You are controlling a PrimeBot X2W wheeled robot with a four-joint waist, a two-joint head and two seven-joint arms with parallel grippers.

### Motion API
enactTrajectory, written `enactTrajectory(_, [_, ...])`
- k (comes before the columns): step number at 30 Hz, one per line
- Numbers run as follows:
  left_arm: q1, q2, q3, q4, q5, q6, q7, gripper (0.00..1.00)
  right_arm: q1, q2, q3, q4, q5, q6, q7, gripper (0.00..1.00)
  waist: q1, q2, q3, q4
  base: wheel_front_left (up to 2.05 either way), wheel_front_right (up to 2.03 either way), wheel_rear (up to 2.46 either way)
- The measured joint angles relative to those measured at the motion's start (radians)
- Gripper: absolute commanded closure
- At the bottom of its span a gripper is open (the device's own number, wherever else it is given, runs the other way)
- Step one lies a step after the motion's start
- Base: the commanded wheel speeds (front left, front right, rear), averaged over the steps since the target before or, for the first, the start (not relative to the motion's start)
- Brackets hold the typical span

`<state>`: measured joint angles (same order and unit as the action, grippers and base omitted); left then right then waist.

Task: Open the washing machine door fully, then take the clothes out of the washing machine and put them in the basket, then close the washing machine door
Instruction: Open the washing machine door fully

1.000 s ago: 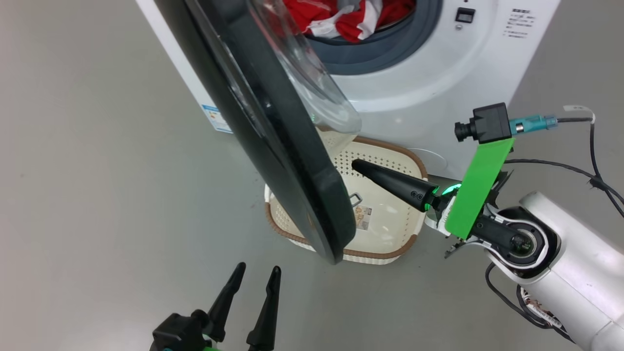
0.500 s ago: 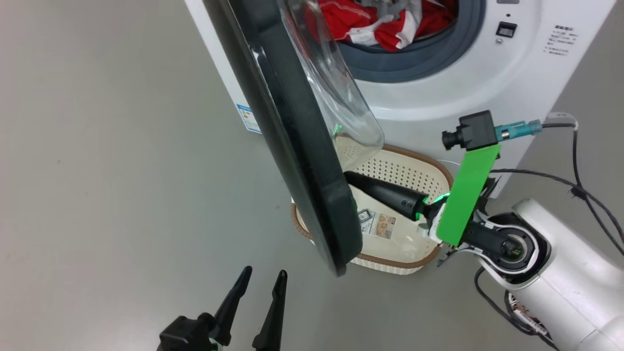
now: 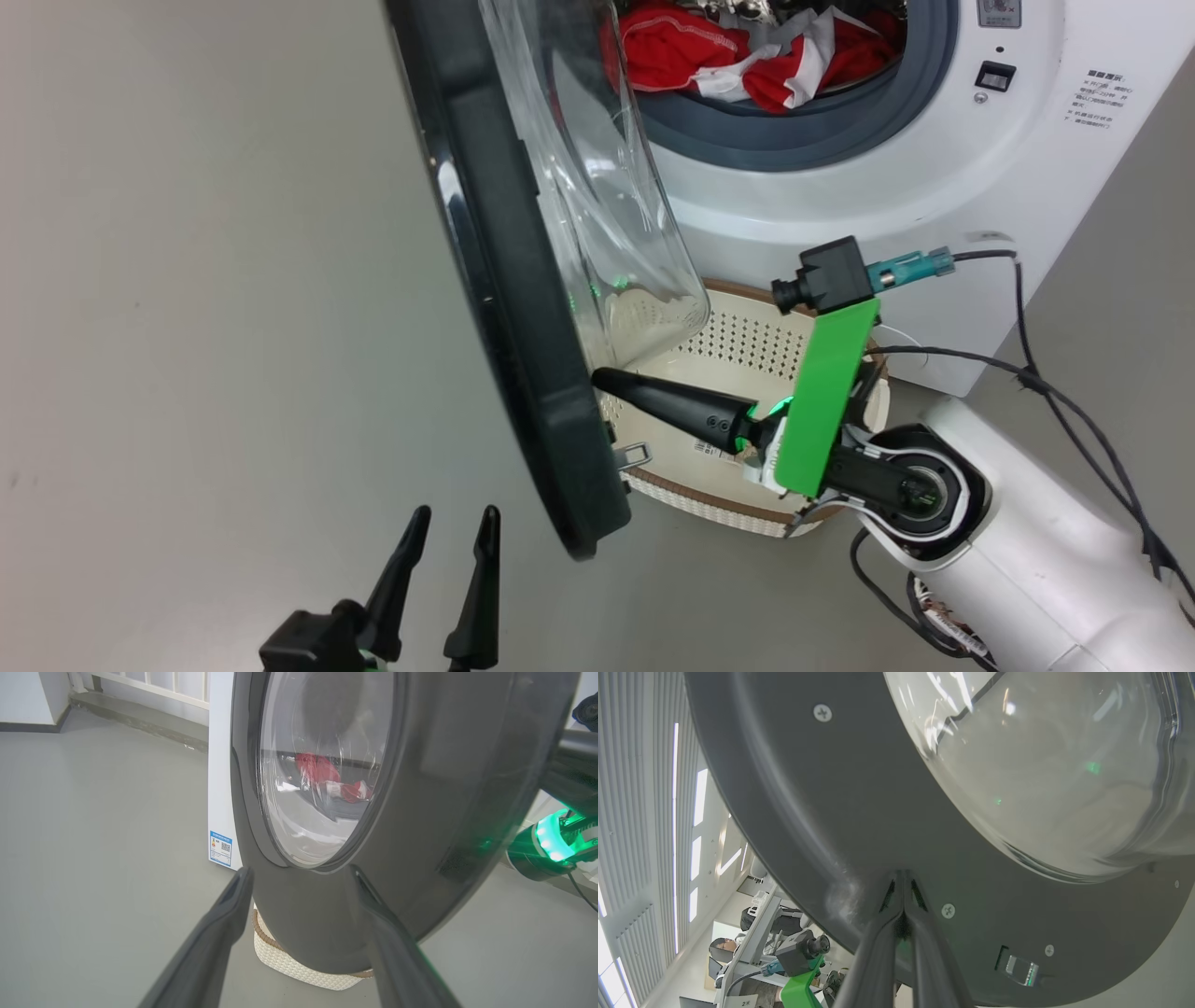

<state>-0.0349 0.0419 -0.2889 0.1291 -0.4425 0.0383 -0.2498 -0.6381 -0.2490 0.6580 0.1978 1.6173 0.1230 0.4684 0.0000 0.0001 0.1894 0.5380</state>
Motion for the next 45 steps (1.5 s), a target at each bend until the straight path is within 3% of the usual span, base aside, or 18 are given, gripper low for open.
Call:
enactTrajectory(20, [0.017,0.000,0.027,-0.015,0.000,0.016,0.000,0.00,0.000,0.058,-0.024,0.028,-0.041,0.000,0.021,1.00,0.0000,0.0000,-0.008,0.004,0.00,0.00,0.00])
enactTrajectory(23, [0.018,0.000,0.030,-0.014,0.003,0.016,0.000,0.00,0.003,0.052,-0.023,0.034,-0.062,0.000,-0.002,0.57,0.0000,0.0000,-0.018,0.002,0.00,0.00,0.00])
enactTrajectory(25, [0.018,0.000,0.033,-0.011,0.003,0.015,0.000,0.00,0.019,0.040,-0.023,0.038,-0.065,0.000,-0.021,0.00,0.0000,0.0000,-0.026,0.000,0.00,0.00,0.00])
enactTrajectory(45, [0.042,0.001,0.072,0.046,0.068,-0.040,0.000,0.00,0.308,-0.066,-0.056,0.125,-0.070,0.000,-0.270,0.00,0.0000,0.0000,-0.120,-0.026,0.00,0.00,0.00])
